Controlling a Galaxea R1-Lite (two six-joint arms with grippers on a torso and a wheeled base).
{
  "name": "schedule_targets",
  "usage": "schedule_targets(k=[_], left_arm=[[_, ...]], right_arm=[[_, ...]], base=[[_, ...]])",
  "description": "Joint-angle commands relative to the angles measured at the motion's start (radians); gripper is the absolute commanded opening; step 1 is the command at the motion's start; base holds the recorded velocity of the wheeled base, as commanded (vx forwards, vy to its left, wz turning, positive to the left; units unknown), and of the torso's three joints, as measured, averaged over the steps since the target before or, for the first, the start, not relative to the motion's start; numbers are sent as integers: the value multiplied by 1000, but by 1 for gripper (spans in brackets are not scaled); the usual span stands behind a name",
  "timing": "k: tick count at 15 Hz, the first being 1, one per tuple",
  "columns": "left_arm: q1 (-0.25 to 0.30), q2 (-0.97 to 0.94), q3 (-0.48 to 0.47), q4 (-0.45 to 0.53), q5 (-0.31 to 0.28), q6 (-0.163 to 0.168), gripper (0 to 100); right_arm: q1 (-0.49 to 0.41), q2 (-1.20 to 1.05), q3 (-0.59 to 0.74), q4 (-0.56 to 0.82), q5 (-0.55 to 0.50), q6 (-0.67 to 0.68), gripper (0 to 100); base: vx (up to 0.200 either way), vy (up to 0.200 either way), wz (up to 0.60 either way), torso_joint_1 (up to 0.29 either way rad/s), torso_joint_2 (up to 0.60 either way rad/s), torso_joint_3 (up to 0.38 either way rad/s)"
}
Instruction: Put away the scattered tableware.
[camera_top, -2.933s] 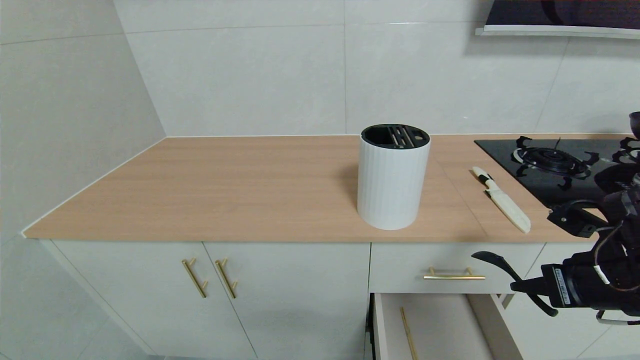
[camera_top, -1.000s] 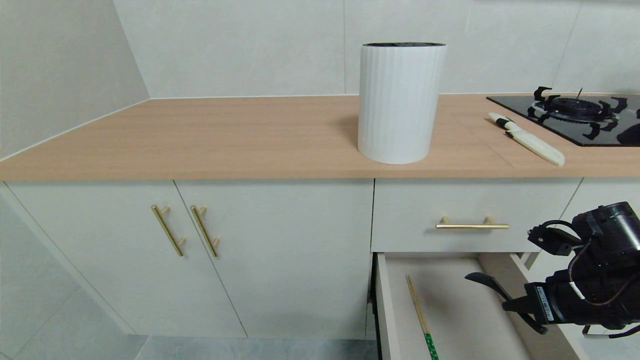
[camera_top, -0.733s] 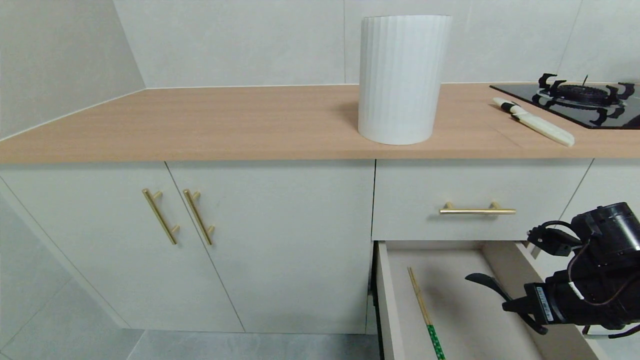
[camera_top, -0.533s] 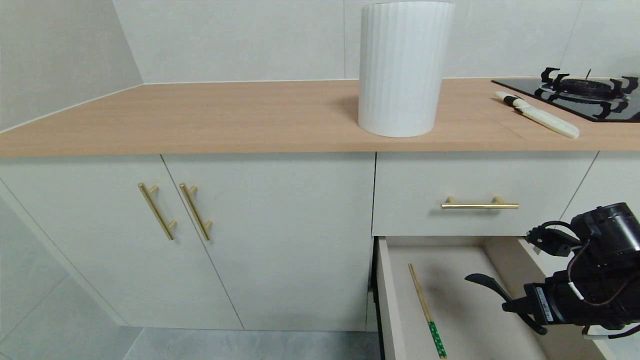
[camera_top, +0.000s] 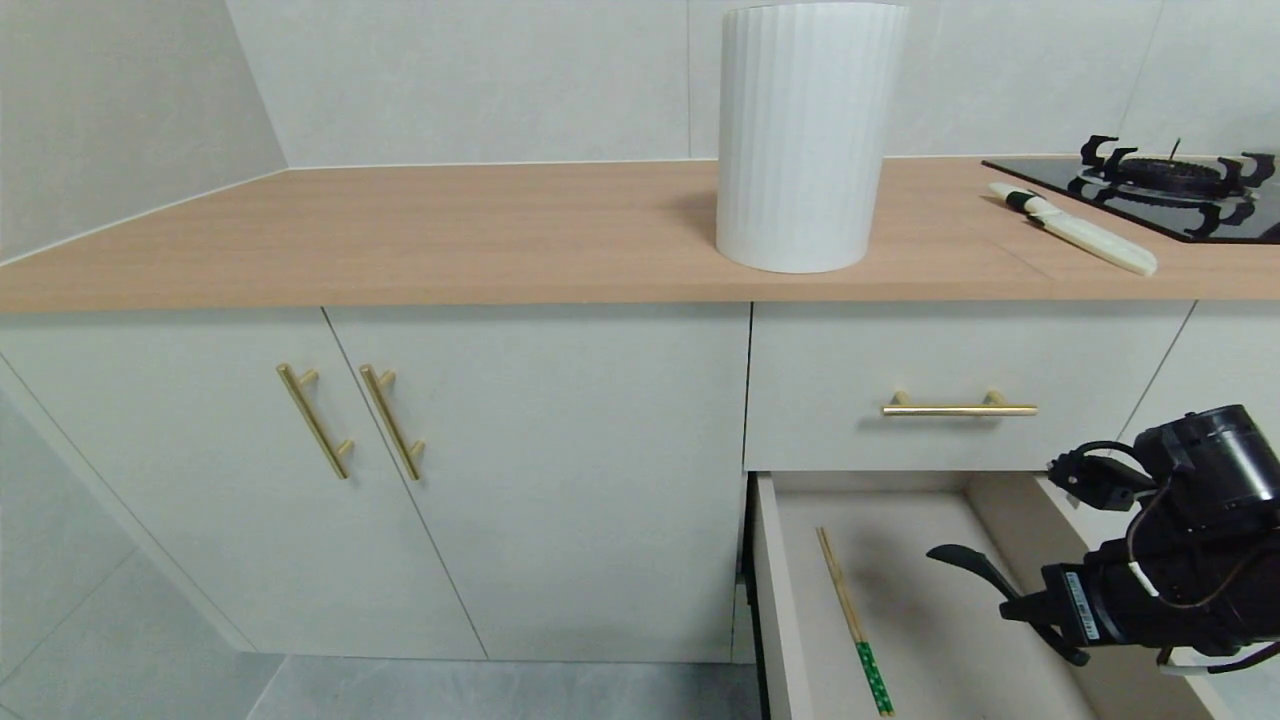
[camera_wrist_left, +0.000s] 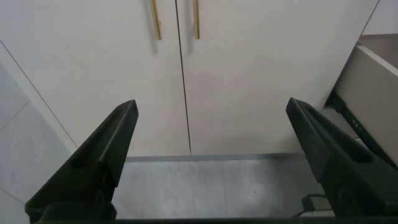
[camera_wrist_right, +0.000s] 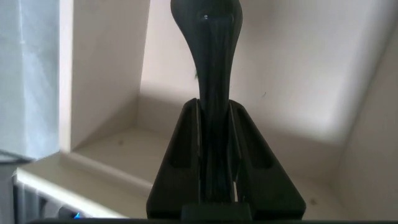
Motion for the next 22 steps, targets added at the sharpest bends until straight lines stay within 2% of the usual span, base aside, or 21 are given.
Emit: schedule_targets(k=[1,3,5,9,11,13,22], left_arm=[[0,0,0,0,0,0,100],[0,0,0,0,0,0,100],[0,0,0,0,0,0,100],[0,0,0,0,0,0,100],[0,0,0,0,0,0,100],[0,0,0,0,0,0,100],[0,0,0,0,0,0,100]], right_arm=[[30,42,10,-35,-79,-6,0],[59,151,27,-190,-222,48,0],[75,260,72,-327,-238,86,0],[101,503,179,-755,-281,93,0],[107,644,185,-936,-387,94,0],[115,725,187,-1054,-453,91,0],[122,786,162,-1082,-485,88,0]], base=[[0,0,0,0,0,0],[0,0,0,0,0,0],[0,0,0,0,0,0],[0,0,0,0,0,0],[0,0,0,0,0,0],[0,0,0,0,0,0],[0,0,0,0,0,0]])
